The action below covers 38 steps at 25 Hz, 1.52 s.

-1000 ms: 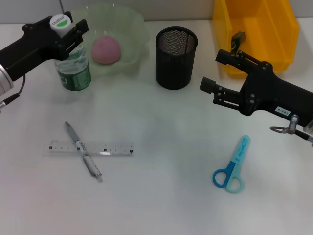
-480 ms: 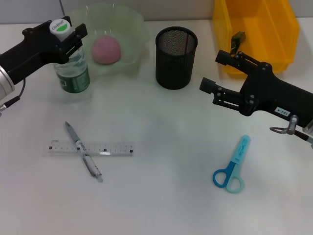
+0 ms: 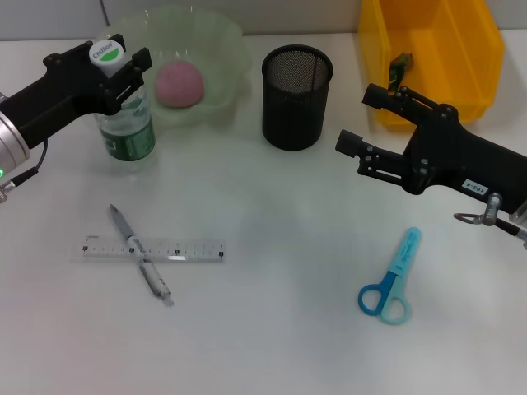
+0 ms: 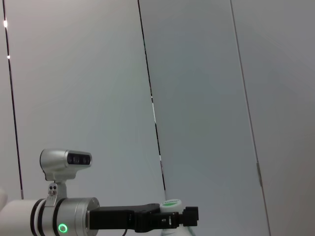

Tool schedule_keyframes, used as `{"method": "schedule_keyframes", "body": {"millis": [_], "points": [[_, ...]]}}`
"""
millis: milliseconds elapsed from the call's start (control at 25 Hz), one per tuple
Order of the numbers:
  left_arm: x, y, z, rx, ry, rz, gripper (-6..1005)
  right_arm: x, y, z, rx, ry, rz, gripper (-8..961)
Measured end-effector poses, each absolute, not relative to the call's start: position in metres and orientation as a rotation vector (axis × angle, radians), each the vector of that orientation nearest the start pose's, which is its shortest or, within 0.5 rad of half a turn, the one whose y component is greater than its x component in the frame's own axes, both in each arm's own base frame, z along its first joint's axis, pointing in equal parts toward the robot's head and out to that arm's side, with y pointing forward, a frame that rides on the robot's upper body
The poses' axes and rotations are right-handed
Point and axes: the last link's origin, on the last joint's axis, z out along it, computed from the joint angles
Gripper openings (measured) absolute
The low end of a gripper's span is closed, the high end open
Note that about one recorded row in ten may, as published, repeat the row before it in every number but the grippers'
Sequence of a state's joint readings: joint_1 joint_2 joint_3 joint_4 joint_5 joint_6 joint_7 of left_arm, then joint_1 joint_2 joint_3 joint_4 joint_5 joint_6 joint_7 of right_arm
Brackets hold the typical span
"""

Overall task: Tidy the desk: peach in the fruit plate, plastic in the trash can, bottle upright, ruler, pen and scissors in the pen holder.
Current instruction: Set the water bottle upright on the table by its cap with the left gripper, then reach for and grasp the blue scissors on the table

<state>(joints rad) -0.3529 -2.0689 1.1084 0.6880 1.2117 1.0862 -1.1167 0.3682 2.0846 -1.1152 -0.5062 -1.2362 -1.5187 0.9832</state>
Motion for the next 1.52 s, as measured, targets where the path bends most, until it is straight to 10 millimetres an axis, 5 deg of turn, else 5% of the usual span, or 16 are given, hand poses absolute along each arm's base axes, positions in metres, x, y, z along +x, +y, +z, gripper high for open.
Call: {"method": "schedule_keyframes", "body": {"millis": [600, 800, 960, 1520], "points": [[-0.274, 0.36, 0.019, -2.165, -0.544, -0.819, 500, 0.248, 0.302, -0.018, -2.424, 0.37, 1.153, 821], [-0.274, 0.36, 0.02, -2.165, -0.54, -0.825, 726, 0.248, 0.302, -0.018, -2.424, 0.37, 1.153, 821], [-0.272, 0.36, 0.021, -2.164, -0.533, -0.834, 757, 0.248, 0.302, -0.017, -2.42, 0.371, 1.153, 821], [-0.257, 0.33, 0.037, -2.186, -0.446, -1.125, 759, 0.252, 0.301, -0.013, -2.39, 0.384, 1.164, 820]]}}
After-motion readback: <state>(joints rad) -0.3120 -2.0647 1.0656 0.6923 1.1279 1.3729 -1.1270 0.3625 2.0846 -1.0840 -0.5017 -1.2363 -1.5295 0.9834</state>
